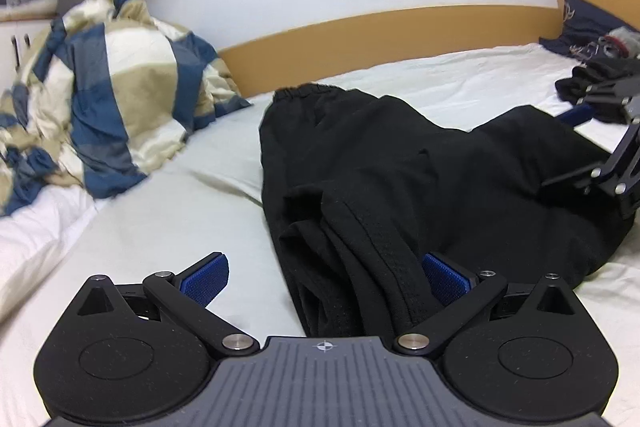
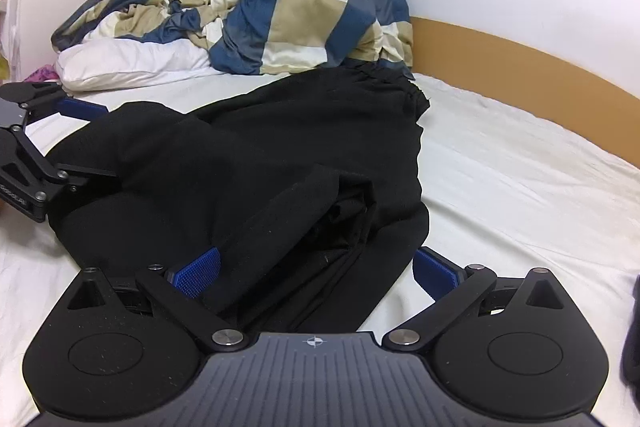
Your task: Fold clothes
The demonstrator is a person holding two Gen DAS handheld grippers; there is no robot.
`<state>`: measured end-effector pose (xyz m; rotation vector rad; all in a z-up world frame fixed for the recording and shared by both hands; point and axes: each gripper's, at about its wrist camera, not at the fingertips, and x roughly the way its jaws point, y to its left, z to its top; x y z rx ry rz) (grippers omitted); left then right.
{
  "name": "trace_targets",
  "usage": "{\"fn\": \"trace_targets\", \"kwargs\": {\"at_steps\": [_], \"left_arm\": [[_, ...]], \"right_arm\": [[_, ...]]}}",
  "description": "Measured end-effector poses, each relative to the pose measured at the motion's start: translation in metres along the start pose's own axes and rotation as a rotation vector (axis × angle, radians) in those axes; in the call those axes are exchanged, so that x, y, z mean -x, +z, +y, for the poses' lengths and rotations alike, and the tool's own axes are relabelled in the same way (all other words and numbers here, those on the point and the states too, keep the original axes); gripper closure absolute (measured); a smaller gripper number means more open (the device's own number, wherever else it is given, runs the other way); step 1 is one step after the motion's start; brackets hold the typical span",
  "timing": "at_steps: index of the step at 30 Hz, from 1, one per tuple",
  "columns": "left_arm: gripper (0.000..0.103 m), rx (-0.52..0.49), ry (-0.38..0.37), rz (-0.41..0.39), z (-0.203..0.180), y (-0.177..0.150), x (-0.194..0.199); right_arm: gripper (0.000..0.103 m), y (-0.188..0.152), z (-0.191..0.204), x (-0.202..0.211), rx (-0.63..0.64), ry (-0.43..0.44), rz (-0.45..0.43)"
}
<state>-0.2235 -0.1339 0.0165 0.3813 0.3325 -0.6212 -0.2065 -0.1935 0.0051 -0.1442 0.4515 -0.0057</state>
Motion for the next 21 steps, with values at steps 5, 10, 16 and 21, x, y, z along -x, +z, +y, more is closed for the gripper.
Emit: {"fn": "trace_targets", "kwargs": {"at_steps": [5, 10, 16, 21], "left_arm": [[0.000, -0.352, 0.153, -0.076, -0.040, 0.000, 0.030], [0.000, -0.761, 0.141, -0.196, -0.058, -0.006, 0.074], [0.000, -1.029, -0.118, -0.133, -0.062, -0.022, 0.067], [0.000, -1.188, -0.086, -0.095, -0.057, -0.014, 0.035]], "right_arm": [[0.000, -0.006, 0.014, 0.025, 0.063, -0.168, -0.159], [0.000, -0.027, 0.047, 0.075, 0.387, -0.124, -0.290], [0.000, -0.053, 0.087, 0.069, 0.742, -0.165, -0.154], [0.000, -0.056, 0.091, 0.055, 0.931, -0.243, -0.129]]}}
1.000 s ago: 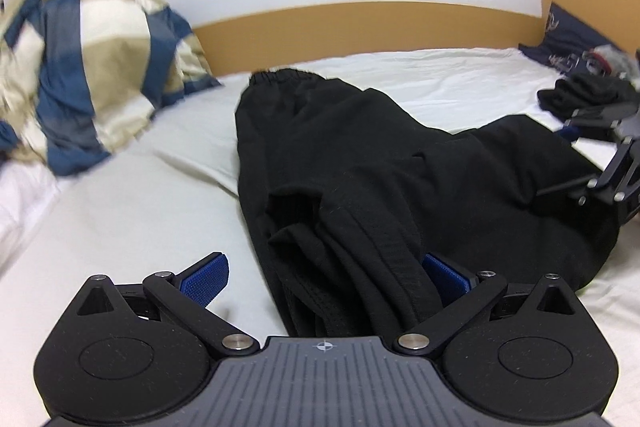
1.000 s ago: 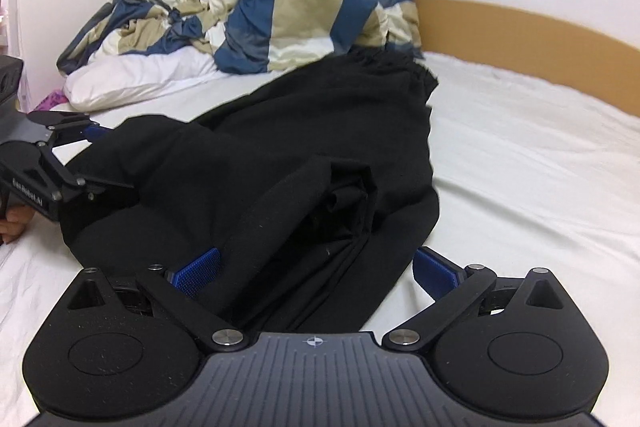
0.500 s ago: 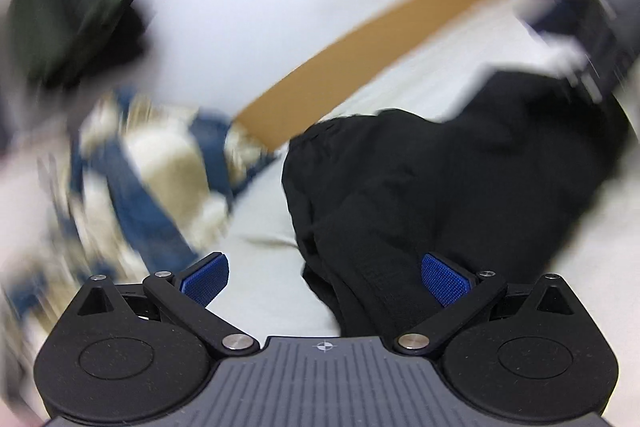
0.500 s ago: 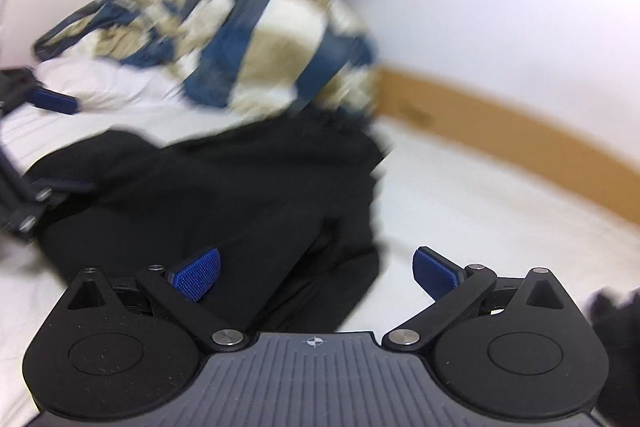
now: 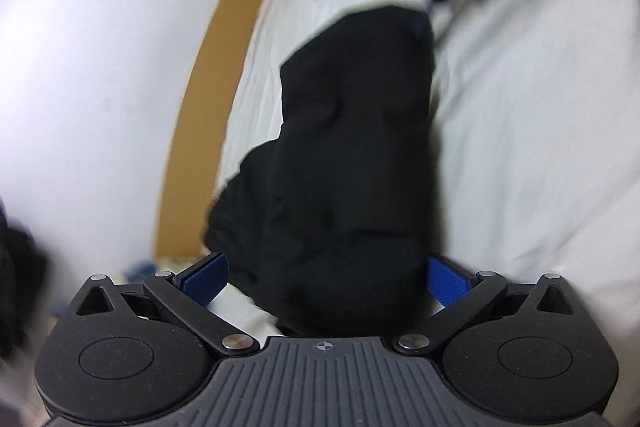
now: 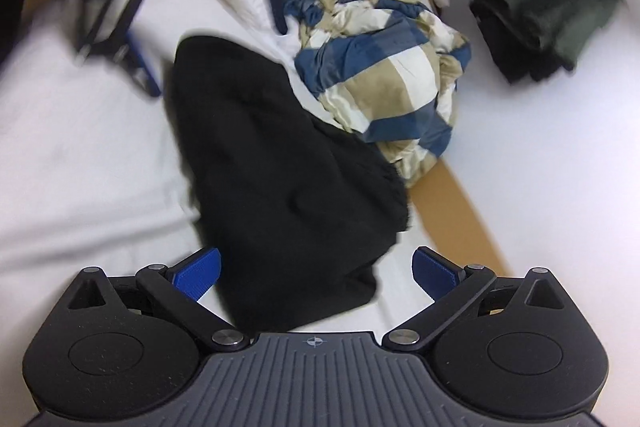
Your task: Fold clothes
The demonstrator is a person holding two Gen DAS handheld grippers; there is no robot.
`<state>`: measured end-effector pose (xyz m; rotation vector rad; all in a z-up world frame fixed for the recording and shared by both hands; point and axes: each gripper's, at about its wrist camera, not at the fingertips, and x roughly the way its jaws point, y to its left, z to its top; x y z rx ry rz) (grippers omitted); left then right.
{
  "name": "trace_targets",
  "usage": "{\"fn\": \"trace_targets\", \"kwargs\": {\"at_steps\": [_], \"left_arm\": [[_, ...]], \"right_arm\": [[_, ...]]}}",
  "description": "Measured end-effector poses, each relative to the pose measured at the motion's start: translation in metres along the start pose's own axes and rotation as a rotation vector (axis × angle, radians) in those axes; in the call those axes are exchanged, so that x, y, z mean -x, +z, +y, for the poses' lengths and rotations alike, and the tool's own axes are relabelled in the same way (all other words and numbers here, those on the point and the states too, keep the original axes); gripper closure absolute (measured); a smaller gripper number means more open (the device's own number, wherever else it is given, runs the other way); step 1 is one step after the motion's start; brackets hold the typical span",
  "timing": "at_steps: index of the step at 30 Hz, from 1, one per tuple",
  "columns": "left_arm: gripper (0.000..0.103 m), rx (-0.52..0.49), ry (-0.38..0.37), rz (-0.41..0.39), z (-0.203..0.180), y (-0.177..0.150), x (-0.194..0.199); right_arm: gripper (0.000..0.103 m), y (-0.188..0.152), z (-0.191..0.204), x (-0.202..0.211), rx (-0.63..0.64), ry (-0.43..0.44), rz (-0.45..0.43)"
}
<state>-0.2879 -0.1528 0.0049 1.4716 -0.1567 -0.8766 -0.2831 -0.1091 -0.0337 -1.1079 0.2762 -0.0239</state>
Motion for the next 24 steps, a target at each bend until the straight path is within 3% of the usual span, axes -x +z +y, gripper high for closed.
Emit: {"fn": "trace_targets", "kwargs": {"at_steps": [3, 4, 6, 8, 9, 14, 16, 18, 20, 21, 22, 24], "left_arm": [[0.001, -0.136, 0.000, -0.003, -0.002, 0.002, -0.010], [0.002, -0.148, -0.025, -0.004, -0.001, 0.003, -0.009], [0.012, -0.162, -0.096, -0.030, 0.000, 0.003, -0.002], [0.010, -0.183, -0.132, -0.072, 0.001, 0.001, 0.003], [0.001, -0.184, -0.121, -0.081, 0.003, 0.000, 0.001], [0.000, 0.026, -0.081, -0.004, 0.023, -0.001, -0.030], [0.001, 0.139, 0.010, -0.016, 0.020, -0.007, -0.026], [0.003, 0.245, 0.111, -0.033, 0.012, -0.018, -0.015], [0.018, 0.319, 0.187, -0.048, -0.001, -0.025, -0.003], [0.034, 0.307, 0.206, -0.052, -0.010, -0.022, 0.002], [0.045, 0.248, 0.228, -0.060, -0.021, -0.014, 0.007], [0.051, 0.039, 0.271, -0.083, -0.040, -0.002, 0.010]], "right_arm": [[0.000, 0.004, 0.009, -0.011, 0.162, -0.044, 0.014], [0.000, 0.006, 0.007, -0.012, 0.165, -0.010, 0.034], [0.000, 0.010, -0.002, -0.013, 0.125, 0.121, 0.072], [0.001, 0.013, -0.013, -0.012, 0.056, 0.285, 0.098], [0.001, 0.014, -0.011, -0.013, 0.078, 0.283, 0.094], [0.000, 0.018, 0.008, -0.035, 0.222, 0.085, 0.084], [0.000, 0.020, 0.016, -0.046, 0.276, -0.009, 0.083], [0.000, 0.019, 0.018, -0.048, 0.269, -0.042, 0.074], [0.000, 0.013, 0.019, -0.046, 0.248, -0.072, 0.074], [0.001, 0.011, 0.020, -0.045, 0.244, -0.089, 0.083], [0.001, 0.011, 0.022, -0.043, 0.251, -0.091, 0.104], [0.013, 0.016, 0.023, -0.031, 0.306, 0.009, 0.142]]}}
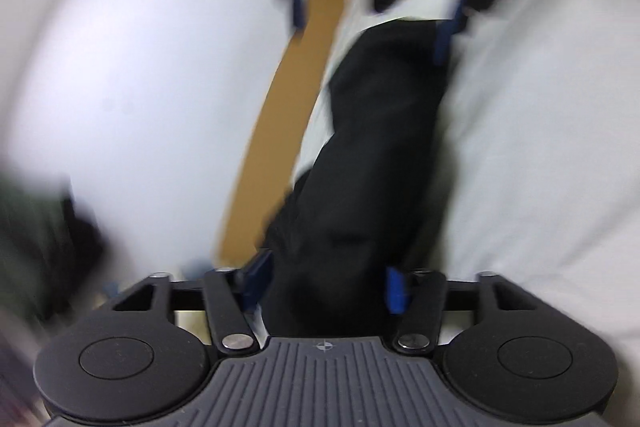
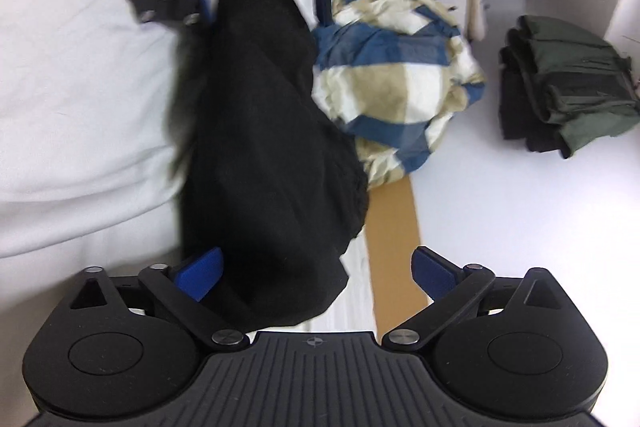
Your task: Fold clothes
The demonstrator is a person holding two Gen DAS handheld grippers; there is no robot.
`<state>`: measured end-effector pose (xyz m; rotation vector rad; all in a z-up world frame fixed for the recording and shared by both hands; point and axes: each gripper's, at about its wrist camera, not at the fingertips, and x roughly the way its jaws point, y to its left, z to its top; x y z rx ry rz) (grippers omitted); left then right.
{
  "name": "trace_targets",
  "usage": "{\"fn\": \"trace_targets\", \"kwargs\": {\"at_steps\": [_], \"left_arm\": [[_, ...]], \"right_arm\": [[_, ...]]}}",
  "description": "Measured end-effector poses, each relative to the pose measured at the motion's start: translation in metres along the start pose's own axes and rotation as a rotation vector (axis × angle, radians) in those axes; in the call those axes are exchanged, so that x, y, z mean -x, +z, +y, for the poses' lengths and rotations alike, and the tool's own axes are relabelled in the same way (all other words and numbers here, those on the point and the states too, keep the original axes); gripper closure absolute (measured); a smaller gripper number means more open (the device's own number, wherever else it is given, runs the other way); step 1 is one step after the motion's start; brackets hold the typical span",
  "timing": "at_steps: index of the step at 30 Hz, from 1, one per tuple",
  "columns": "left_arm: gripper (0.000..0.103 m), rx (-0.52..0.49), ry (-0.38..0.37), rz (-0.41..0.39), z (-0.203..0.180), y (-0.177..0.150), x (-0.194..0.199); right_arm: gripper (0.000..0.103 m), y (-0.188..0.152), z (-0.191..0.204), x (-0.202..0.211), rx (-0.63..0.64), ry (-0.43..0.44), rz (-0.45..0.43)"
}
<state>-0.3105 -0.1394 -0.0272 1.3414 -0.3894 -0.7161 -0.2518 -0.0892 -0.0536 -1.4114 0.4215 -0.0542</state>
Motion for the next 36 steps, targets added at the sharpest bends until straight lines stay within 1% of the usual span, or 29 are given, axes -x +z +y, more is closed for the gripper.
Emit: {"fn": "trace_targets", "kwargs": {"at_steps": [1, 2, 3, 5, 7, 8, 9, 10, 11, 13, 14, 15, 16, 17, 18, 19, 20, 21, 22, 23, 24, 25, 26, 27, 29, 31, 33, 34, 36], "left_arm": [[0.051, -0.092, -0.014, -0.019, -0.003, 0.004, 0.000], [0.051, -0.142, -0.052, -0.021, -0.001, 0.007, -0.003], [0.050, -0.149, -0.107, -0.006, 0.006, 0.010, -0.008], [0.049, -0.103, -0.218, 0.037, 0.022, 0.013, -0.021], [0.048, -0.045, -0.296, 0.065, 0.035, 0.012, -0.031], [0.047, -0.015, -0.308, 0.085, 0.039, 0.011, -0.035], [0.043, 0.015, -0.318, 0.105, 0.044, 0.010, -0.038], [0.042, 0.043, -0.312, 0.125, 0.046, 0.010, -0.040], [0.042, 0.065, -0.309, 0.136, 0.047, 0.009, -0.040], [0.047, 0.105, -0.304, 0.156, 0.049, 0.008, -0.040], [0.047, 0.091, -0.305, 0.149, 0.049, 0.009, -0.039], [0.047, 0.078, -0.305, 0.143, 0.049, 0.009, -0.038], [0.047, 0.064, -0.307, 0.138, 0.049, 0.010, -0.038], [0.047, 0.049, -0.318, 0.144, 0.050, 0.012, -0.039], [0.047, 0.035, -0.327, 0.150, 0.050, 0.014, -0.040], [0.048, 0.021, -0.335, 0.155, 0.050, 0.017, -0.041], [0.049, 0.008, -0.343, 0.160, 0.051, 0.018, -0.042], [0.054, 0.001, -0.347, 0.158, 0.050, 0.019, -0.041], [0.062, 0.001, -0.350, 0.150, 0.048, 0.019, -0.039], [0.067, 0.003, -0.352, 0.141, 0.047, 0.018, -0.037], [0.079, 0.016, -0.352, 0.127, 0.045, 0.016, -0.035], [0.094, 0.037, -0.351, 0.114, 0.041, 0.013, -0.033], [0.098, 0.057, -0.338, 0.103, 0.037, 0.011, -0.032], [0.099, 0.074, -0.322, 0.097, 0.036, 0.010, -0.032], [0.097, 0.099, -0.343, 0.110, 0.043, 0.011, -0.035], [0.096, 0.074, -0.357, 0.121, 0.046, 0.014, -0.035], [0.093, 0.066, -0.405, 0.140, 0.056, 0.019, -0.028], [0.092, 0.065, -0.432, 0.149, 0.062, 0.021, -0.025], [0.092, 0.103, -0.557, 0.135, 0.083, 0.024, -0.005]], "right_arm": [[0.015, 0.001, -0.001, 0.008, 0.047, 0.067, -0.005], [0.015, 0.003, -0.003, 0.009, 0.080, 0.104, -0.006], [0.015, 0.005, -0.006, 0.009, 0.109, 0.135, -0.005], [0.015, 0.006, -0.015, -0.002, 0.082, 0.192, 0.017], [0.010, 0.003, -0.025, -0.016, 0.023, 0.196, 0.034], [0.008, 0.000, -0.030, -0.025, -0.009, 0.190, 0.052], [0.007, -0.001, -0.032, -0.033, -0.035, 0.176, 0.076], [0.007, -0.003, -0.034, -0.037, -0.060, 0.174, 0.081], [0.007, -0.005, -0.034, -0.038, -0.069, 0.170, 0.068], [0.008, -0.009, -0.024, -0.031, -0.042, 0.114, 0.013], [0.014, -0.009, -0.018, -0.029, -0.013, 0.086, -0.013], [0.024, -0.010, -0.012, -0.027, 0.030, 0.069, -0.025], [0.029, -0.010, -0.008, -0.029, 0.072, 0.074, -0.020], [0.041, -0.010, -0.004, -0.032, 0.114, 0.084, -0.013], [0.056, -0.009, -0.005, -0.037, 0.114, 0.130, 0.006], [0.064, -0.008, -0.007, -0.042, 0.106, 0.185, 0.027], [0.075, -0.008, -0.005, -0.044, 0.117, 0.201, 0.026], [0.083, -0.009, -0.001, -0.045, 0.138, 0.193, 0.015], [0.086, -0.009, 0.002, -0.043, 0.144, 0.188, 0.006], [0.087, -0.010, 0.001, -0.043, 0.128, 0.184, 0.000], [0.087, -0.011, -0.002, -0.045, 0.091, 0.189, -0.006], [0.088, -0.013, -0.006, -0.048, 0.051, 0.195, -0.012], [0.088, -0.014, -0.009, -0.051, 0.010, 0.202, -0.018], [0.089, -0.013, -0.012, -0.054, -0.024, 0.203, -0.014], [0.089, -0.011, -0.016, -0.055, -0.067, 0.200, -0.004], [0.089, -0.009, -0.014, -0.049, -0.065, 0.194, 0.003], [0.090, -0.008, -0.009, -0.036, -0.065, 0.194, 0.013], [0.091, -0.009, -0.016, -0.031, -0.068, 0.214, 0.011], [0.091, -0.013, -0.016, -0.003, -0.071, 0.253, -0.001]]}}
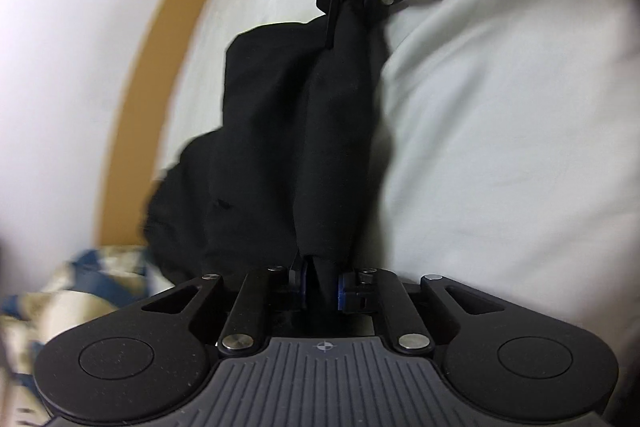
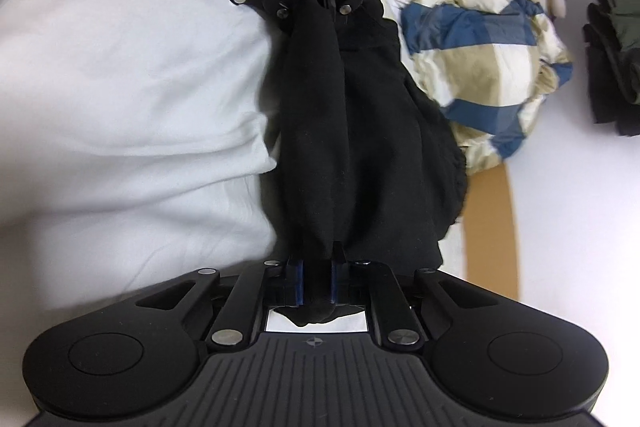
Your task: Fold clothes
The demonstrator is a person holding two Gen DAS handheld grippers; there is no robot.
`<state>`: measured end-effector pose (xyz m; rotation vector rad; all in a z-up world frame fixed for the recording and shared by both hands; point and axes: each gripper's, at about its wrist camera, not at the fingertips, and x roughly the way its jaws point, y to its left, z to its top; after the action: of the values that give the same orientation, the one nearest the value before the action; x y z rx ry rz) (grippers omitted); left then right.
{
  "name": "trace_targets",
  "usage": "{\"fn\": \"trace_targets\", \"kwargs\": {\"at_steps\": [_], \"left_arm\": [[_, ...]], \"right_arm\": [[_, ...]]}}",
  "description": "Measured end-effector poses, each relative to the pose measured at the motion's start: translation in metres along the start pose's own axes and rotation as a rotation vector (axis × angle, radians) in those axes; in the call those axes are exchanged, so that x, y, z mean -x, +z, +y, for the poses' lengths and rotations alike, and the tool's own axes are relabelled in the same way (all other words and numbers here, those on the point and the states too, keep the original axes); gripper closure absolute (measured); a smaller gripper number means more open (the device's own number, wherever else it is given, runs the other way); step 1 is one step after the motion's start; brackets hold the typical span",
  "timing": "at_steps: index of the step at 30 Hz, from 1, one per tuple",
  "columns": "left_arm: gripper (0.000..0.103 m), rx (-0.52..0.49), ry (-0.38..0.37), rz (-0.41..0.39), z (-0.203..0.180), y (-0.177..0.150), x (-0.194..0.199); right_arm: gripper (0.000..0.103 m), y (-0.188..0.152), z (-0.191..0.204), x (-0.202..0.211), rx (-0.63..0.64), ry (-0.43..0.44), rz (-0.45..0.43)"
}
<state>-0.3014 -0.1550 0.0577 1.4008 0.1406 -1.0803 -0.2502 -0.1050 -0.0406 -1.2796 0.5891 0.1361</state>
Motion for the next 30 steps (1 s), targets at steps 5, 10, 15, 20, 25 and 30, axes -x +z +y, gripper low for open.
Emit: {"fn": "trace_targets", "kwargs": {"at_steps": [5, 10, 15, 20, 25, 30], "left_arm": [[0.095, 0.064, -0.273, -0.037, 0.012, -0.012, 0.061], [0.090, 0.084, -0.220, -0.044, 0.004, -0.058, 0.076], [0.021, -0.063, 0.044, -0.037, -0.008, -0.049, 0.091], [0.013, -0.153, 0.000, -0.047, -0.033, -0.050, 0.087], [0.013, -0.079, 0.048, -0.054, -0.020, -0.032, 0.051], [0.012, -0.268, 0.181, -0.012, -0.041, -0.033, 0.013]], "right_arm": [[0.092, -0.003, -0.005, 0.053, -0.037, 0.173, -0.027], [0.097, -0.009, -0.034, 0.095, -0.186, 0.210, -0.091], [0.096, -0.012, -0.018, 0.090, -0.151, -0.021, -0.075], [0.069, -0.006, 0.008, 0.094, -0.122, -0.018, -0.120], [0.046, -0.005, 0.016, 0.088, -0.116, 0.018, -0.144], [0.046, -0.004, 0.035, 0.069, 0.004, -0.138, -0.079]]}}
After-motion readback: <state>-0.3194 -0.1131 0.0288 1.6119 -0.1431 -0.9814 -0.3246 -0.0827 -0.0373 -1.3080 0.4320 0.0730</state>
